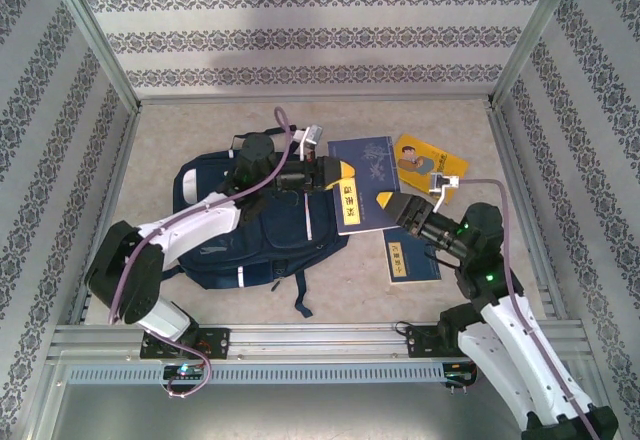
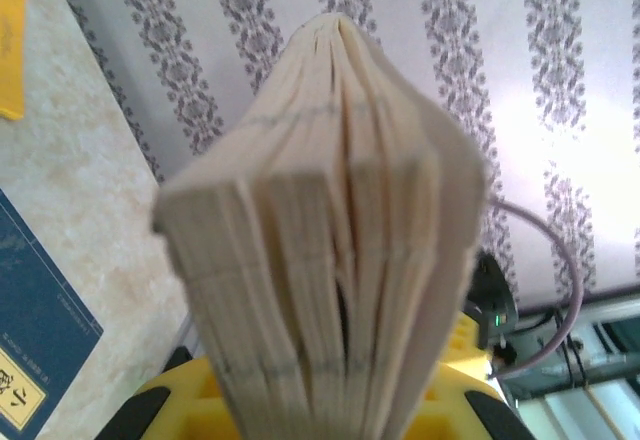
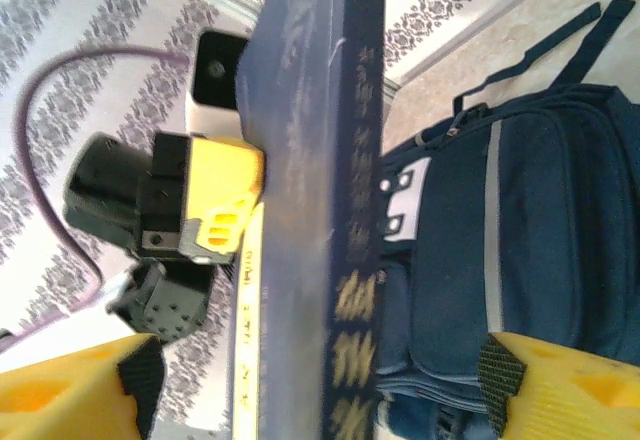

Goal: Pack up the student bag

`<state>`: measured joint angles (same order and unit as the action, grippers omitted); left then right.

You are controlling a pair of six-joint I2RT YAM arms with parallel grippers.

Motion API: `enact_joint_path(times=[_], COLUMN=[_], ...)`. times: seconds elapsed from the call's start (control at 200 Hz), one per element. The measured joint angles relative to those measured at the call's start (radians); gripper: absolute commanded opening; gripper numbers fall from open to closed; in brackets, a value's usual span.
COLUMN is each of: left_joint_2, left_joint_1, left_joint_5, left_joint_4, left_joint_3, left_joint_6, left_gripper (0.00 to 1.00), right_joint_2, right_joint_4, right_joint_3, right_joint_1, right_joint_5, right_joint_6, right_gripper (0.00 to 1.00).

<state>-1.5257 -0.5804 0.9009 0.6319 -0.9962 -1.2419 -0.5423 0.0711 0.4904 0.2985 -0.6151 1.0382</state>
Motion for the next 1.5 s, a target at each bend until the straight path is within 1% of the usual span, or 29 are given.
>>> enact_joint_path(times=[0.095, 0.245, 0.315, 0.45, 0.54, 0.64, 0.774, 0.894, 0.984, 1.034, 1.094, 1.129, 1.214, 1.269, 1.304, 1.349, 1.399, 1.499], left_joint_2=[0.049, 0.087, 0.090, 0.098, 0.109, 0.121, 0.130, 0.132, 0.135, 0.136, 0.136, 0.136, 0.137, 0.138, 0.140, 0.147, 0.159, 0.197], left_joint_1=[0.000, -0.010, -0.023, -0.047, -0.056, -0.068, -0.079, -0.090, -0.099, -0.102, -0.103, -0.105, -0.106, -0.107, -0.110, -0.114, -0.117, -0.120], left_joint_5=[-0.095, -0.217, -0.254, -0.307, -0.335, -0.361, -0.383, -0.401, -0.412, -0.416, -0.426, -0.433, -0.442, -0.441, -0.439, -0.438, -0.439, -0.470], left_joint_4=[0.031, 0.064, 0.067, 0.066, 0.065, 0.065, 0.062, 0.043, 0.024, 0.016, 0.003, -0.007, -0.042, -0.070, -0.089, -0.123, -0.174, -0.330], left_joint_3=[0.060, 0.107, 0.114, 0.119, 0.120, 0.121, 0.127, 0.129, 0.129, 0.129, 0.129, 0.129, 0.129, 0.129, 0.128, 0.126, 0.116, 0.068], left_joint_6=[-0.035, -0.081, -0.092, -0.099, -0.098, -0.098, -0.095, -0.085, -0.073, -0.067, -0.057, -0.048, -0.020, -0.002, 0.008, 0.033, 0.055, 0.146], left_gripper=[0.00, 0.00, 0.00, 0.00, 0.00, 0.00, 0.00, 0.00, 0.00, 0.00, 0.00, 0.07, 0.34, 0.54, 0.64, 0.72, 0.79, 0.88], right_joint_2=[0.041, 0.033, 0.019, -0.014, -0.044, -0.077, -0.093, -0.106, -0.135, -0.154, -0.174, -0.182, -0.185, -0.178, -0.168, -0.149, -0.124, -0.046], right_joint_4=[0.064, 0.169, 0.212, 0.307, 0.371, 0.436, 0.459, 0.481, 0.497, 0.505, 0.516, 0.520, 0.523, 0.521, 0.513, 0.494, 0.467, 0.375], right_joint_3=[-0.053, -0.127, -0.139, -0.139, -0.139, -0.148, -0.157, -0.157, -0.157, -0.157, -0.157, -0.157, -0.156, -0.156, -0.156, -0.156, -0.156, -0.156], right_joint_1=[0.068, 0.231, 0.309, 0.435, 0.472, 0.478, 0.478, 0.478, 0.478, 0.478, 0.478, 0.478, 0.479, 0.479, 0.479, 0.478, 0.478, 0.475], right_joint_5=[0.085, 0.250, 0.335, 0.488, 0.558, 0.622, 0.697, 0.737, 0.746, 0.750, 0.751, 0.753, 0.761, 0.761, 0.763, 0.769, 0.780, 0.797], right_joint_6=[0.023, 0.056, 0.055, 0.032, 0.024, 0.024, 0.025, 0.032, 0.036, 0.041, 0.052, 0.053, 0.054, 0.056, 0.056, 0.056, 0.055, 0.050], right_gripper=[0.97, 0.98, 0.98, 0.94, 0.92, 0.91, 0.90, 0.82, 0.70, 0.60, 0.41, 0.31, 0.15, 0.12, 0.10, 0.07, 0.07, 0.07])
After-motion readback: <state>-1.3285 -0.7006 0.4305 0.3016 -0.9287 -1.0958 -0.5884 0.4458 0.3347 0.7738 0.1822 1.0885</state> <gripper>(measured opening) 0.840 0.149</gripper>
